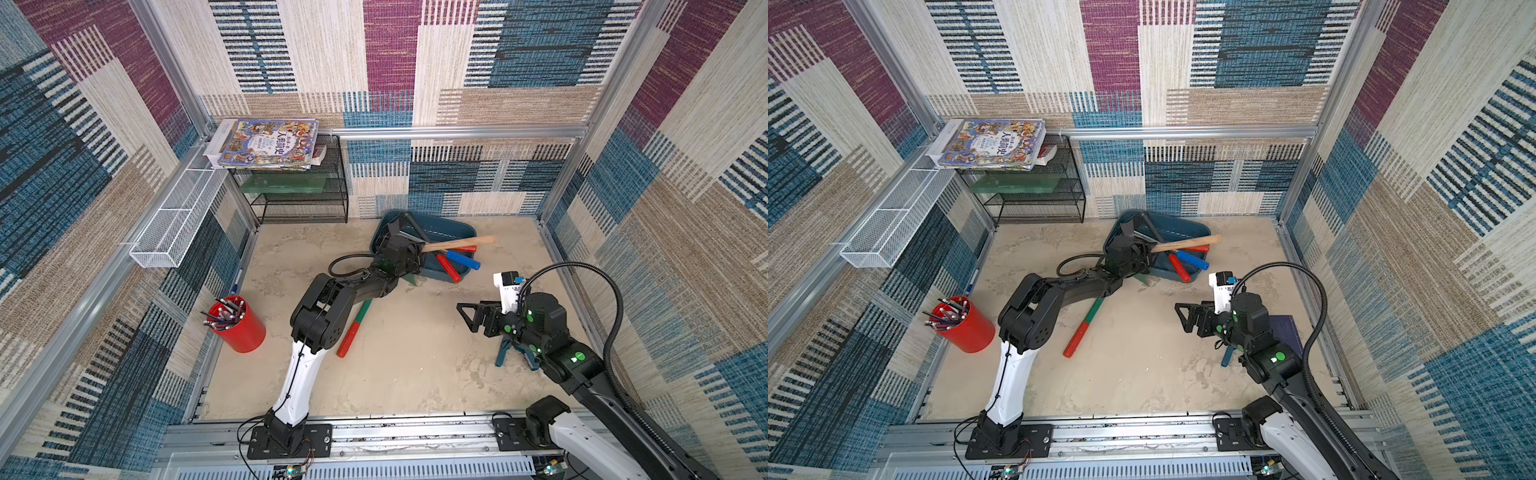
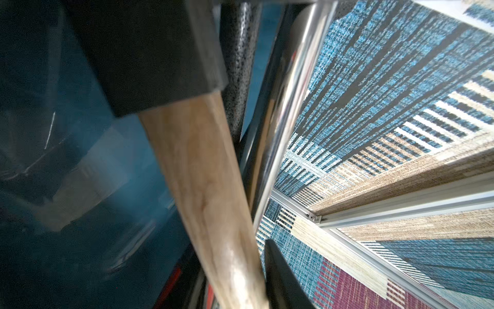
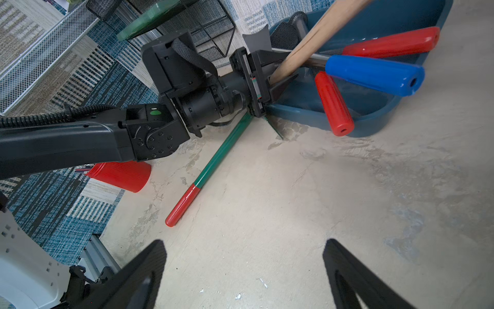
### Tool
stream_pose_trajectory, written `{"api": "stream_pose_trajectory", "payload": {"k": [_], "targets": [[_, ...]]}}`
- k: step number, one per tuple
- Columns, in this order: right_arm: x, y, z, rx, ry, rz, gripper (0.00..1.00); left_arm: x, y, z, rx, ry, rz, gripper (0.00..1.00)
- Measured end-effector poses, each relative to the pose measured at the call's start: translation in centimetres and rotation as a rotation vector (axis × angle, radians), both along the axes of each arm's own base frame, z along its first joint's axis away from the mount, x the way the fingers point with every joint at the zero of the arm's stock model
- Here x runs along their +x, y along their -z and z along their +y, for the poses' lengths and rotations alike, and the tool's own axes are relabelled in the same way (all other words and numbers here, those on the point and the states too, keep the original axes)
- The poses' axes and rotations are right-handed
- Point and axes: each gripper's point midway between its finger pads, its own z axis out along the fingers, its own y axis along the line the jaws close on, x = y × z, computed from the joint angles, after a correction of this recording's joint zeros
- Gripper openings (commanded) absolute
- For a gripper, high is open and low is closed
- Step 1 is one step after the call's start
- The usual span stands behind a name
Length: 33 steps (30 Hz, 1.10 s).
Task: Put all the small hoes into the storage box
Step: Place the hoe in the storage box.
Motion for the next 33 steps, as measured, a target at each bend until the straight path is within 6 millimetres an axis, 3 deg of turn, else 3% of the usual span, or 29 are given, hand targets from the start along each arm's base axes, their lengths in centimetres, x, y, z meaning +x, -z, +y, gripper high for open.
{"api": "stream_pose_trajectory", "payload": {"k": [33], "targets": [[0.0, -0.02, -0.01, -0.003, -0.001, -0.003, 0.95, -0.57, 0.14, -0.24, 0.046, 0.043, 0.089, 0.43]]}}
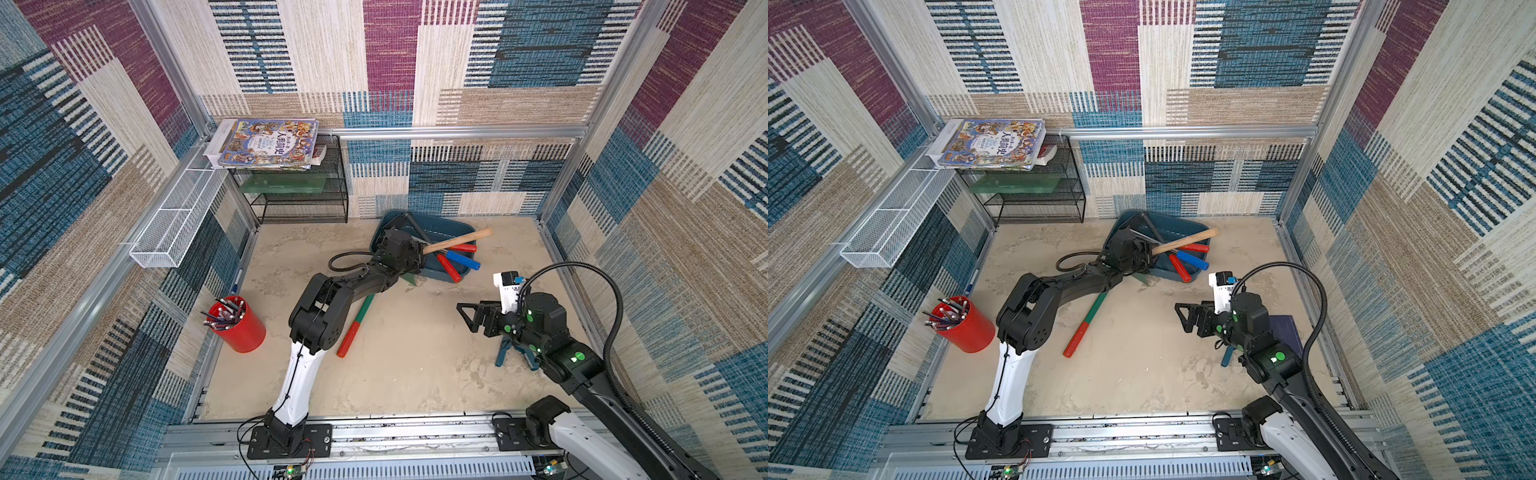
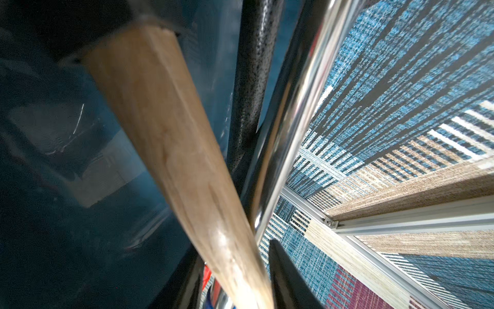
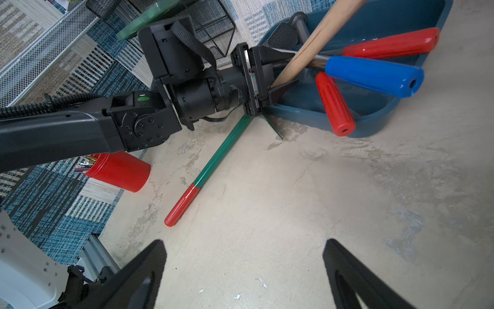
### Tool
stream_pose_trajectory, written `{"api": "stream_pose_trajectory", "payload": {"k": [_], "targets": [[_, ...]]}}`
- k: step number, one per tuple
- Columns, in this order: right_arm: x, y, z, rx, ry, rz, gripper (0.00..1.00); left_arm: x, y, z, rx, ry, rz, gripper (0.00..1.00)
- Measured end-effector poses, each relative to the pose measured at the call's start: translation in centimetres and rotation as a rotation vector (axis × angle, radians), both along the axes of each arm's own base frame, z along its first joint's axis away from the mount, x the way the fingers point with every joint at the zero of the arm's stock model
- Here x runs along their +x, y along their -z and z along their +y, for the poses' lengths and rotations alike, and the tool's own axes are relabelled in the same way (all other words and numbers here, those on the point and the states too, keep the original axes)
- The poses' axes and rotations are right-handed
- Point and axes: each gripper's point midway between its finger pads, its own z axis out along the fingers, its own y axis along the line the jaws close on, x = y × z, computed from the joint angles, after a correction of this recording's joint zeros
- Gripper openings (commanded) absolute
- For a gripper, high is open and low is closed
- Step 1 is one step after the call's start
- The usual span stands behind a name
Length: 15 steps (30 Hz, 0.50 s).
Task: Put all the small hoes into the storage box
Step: Place the hoe in the storage box.
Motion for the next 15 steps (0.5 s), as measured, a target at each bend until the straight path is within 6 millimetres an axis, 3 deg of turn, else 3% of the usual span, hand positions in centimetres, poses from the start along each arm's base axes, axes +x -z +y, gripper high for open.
{"api": "stream_pose_trajectory", "payload": {"k": [15], "targets": [[-0.03, -0.22, -0.15, 0.001, 0.003, -0.01, 0.96, -0.21, -0.85, -0.12, 0.07, 0.062, -0.011, 0.43]]}}
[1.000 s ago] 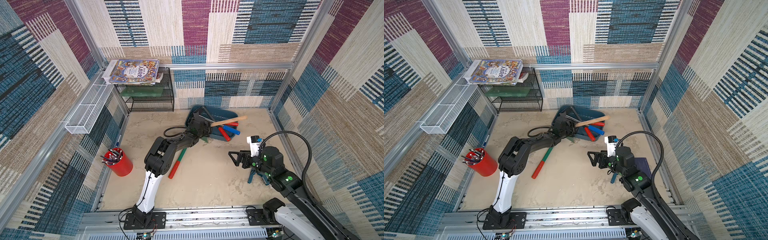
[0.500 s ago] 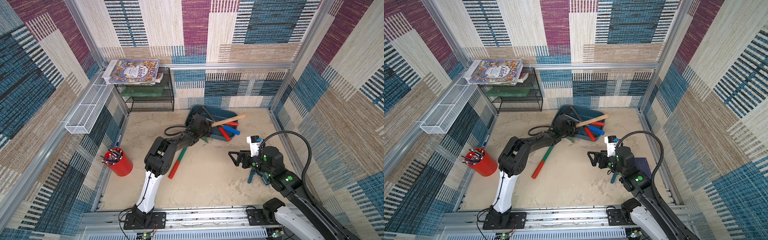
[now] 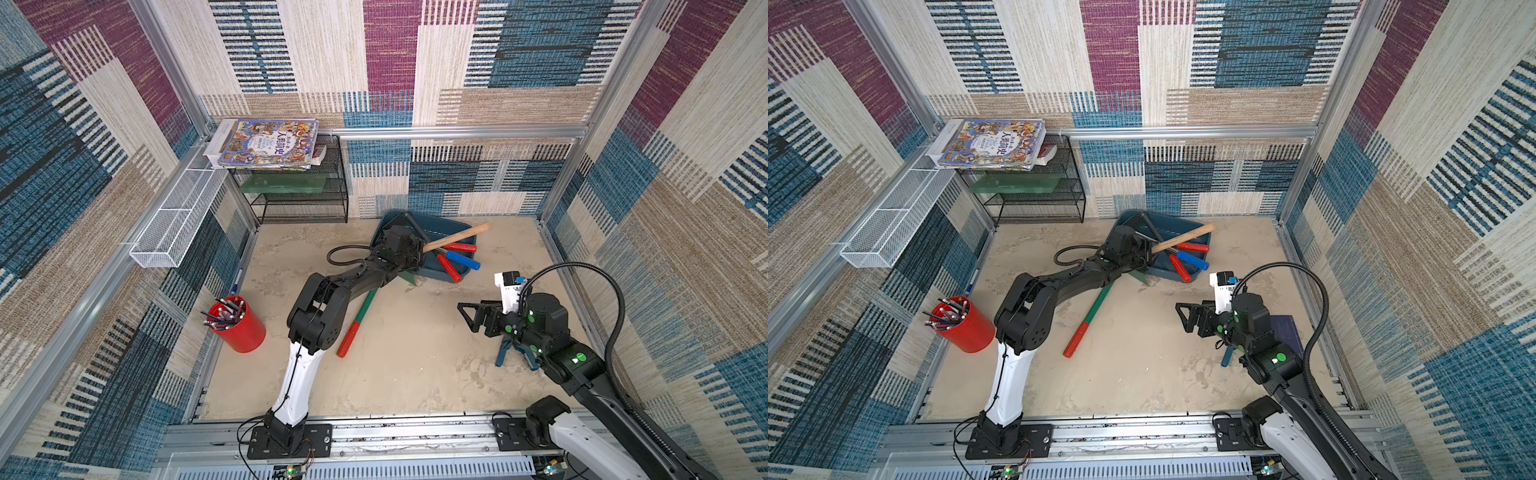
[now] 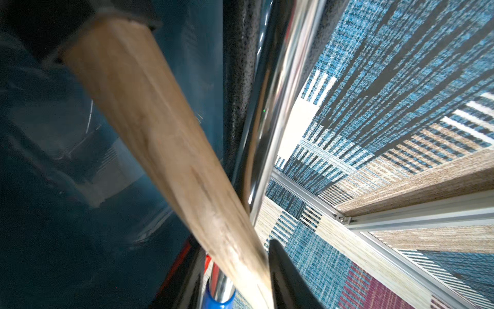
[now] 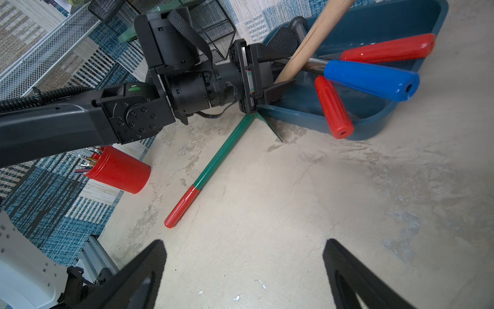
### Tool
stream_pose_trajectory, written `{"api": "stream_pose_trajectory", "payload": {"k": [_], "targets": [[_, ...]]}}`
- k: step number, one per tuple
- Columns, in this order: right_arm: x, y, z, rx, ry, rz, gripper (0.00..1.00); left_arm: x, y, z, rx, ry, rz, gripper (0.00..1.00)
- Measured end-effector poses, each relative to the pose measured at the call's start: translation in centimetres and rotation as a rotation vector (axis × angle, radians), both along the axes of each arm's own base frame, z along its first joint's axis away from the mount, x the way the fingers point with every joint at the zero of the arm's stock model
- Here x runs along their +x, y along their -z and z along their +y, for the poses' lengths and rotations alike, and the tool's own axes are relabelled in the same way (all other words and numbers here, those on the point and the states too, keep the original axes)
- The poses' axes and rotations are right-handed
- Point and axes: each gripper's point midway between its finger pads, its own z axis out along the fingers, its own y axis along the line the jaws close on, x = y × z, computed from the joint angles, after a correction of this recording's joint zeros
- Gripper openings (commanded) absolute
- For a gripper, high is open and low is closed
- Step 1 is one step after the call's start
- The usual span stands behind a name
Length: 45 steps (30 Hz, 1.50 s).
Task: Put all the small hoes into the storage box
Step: Place the hoe in the storage box.
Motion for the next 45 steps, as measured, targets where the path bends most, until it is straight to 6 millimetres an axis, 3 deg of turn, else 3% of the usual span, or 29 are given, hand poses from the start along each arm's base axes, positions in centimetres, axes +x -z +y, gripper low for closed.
{"api": "stream_pose_trajectory", "payload": {"k": [17, 31, 39, 45], "targets": [[-0.1, 0.0, 0.0, 0.002, 0.0, -0.003, 0.96, -0.9, 1.0, -1.1, 0.033, 0.093, 0.016, 0.37], [-0.3, 0.3, -0.3, -0.006, 0.003, 0.004, 0.96, -0.5, 2.2, -0.2, 0.091, 0.049, 0.034, 0.2], [-0.3, 0.3, -0.4, -0.007, 0.006, 0.004, 0.96, -0.6, 2.7, 1.1, 0.152, 0.022, 0.042, 0.2], [-0.3, 0.4, -0.4, -0.008, 0.007, 0.006, 0.96, -0.6, 2.1, 1.1, 0.164, 0.03, 0.027, 0.31]]}}
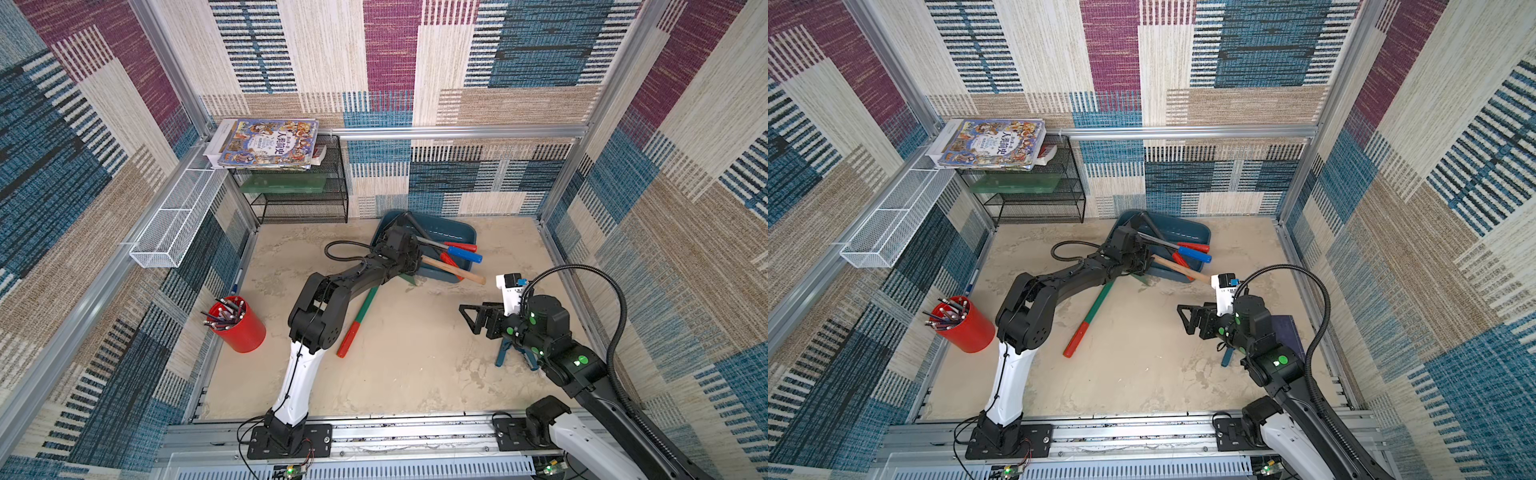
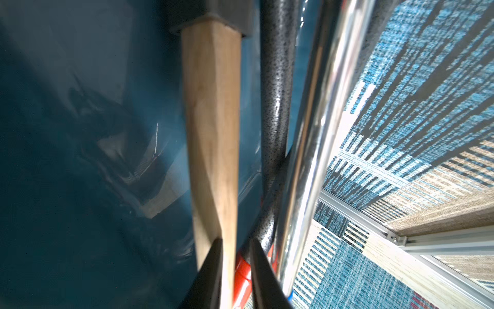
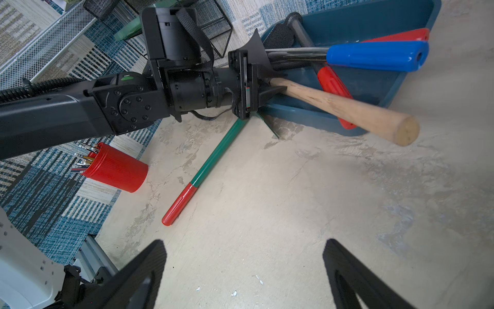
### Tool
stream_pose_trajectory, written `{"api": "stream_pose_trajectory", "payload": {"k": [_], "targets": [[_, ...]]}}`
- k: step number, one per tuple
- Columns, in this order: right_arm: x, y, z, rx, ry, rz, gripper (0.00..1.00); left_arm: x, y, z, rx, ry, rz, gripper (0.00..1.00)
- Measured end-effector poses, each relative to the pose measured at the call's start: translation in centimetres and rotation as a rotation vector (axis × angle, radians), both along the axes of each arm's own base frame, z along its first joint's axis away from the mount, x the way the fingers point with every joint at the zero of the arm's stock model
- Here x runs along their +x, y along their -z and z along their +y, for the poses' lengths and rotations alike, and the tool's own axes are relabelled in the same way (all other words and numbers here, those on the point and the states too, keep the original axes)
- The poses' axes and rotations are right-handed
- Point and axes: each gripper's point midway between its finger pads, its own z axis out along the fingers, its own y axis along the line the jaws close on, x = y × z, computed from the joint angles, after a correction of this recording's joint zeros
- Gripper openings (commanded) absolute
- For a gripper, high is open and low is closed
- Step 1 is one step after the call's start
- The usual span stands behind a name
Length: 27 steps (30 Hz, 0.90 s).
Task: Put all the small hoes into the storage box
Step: Place the hoe in the storage box.
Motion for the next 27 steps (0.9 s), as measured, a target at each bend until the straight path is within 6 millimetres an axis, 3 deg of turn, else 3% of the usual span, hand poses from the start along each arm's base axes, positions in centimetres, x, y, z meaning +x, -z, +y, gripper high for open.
{"api": "stream_pose_trajectory", "payload": {"k": [10, 25, 27], "targets": [[0.2, 0.7, 0.3, -0.008, -0.012, 0.023, 0.96, -0.2, -3.4, 0.0, 0.014, 0.04, -0.082, 0.39], [0.6, 1.4, 1.1, -0.004, -0.042, 0.051, 0.96, -3.9, -2.6, 1.9, 0.081, 0.112, -0.078, 0.43], [0.6, 1.5, 1.2, -0.002, -0.049, 0.057, 0.96, -4.2, -2.7, 2.0, 0.09, 0.129, -0.087, 0.49]]}}
